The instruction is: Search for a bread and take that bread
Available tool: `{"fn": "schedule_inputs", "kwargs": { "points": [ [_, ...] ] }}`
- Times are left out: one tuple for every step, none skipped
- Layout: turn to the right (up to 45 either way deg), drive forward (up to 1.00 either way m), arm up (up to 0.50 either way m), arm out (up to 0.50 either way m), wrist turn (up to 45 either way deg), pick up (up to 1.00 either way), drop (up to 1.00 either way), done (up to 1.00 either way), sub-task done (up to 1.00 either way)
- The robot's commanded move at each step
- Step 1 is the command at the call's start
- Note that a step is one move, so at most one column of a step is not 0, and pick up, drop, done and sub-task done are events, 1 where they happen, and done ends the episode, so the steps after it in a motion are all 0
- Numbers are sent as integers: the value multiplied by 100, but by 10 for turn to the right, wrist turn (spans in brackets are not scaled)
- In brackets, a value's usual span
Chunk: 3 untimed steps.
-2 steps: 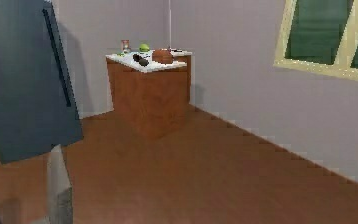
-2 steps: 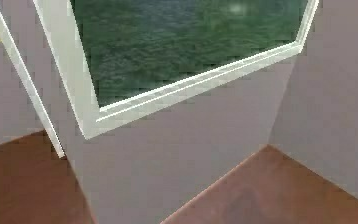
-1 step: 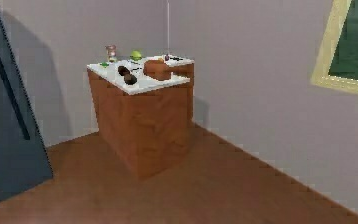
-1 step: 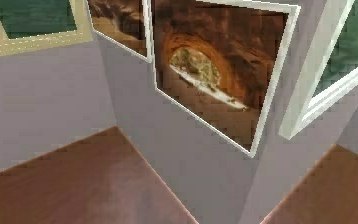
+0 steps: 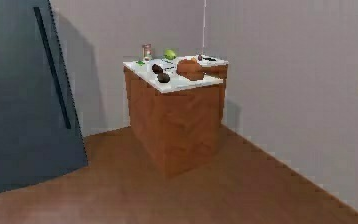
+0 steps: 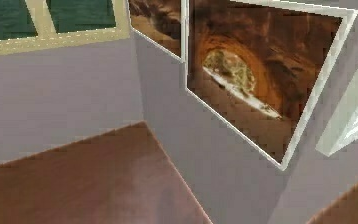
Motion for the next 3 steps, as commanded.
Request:
{"fn": "schedule_inputs", "kwargs": {
  "points": [
    [0, 100, 0, 0, 0, 0, 0, 0, 0],
    [-450, 0, 0, 0, 0, 0, 0, 0, 0],
    [-330, 0, 0, 0, 0, 0, 0, 0, 0]
  ]
}}
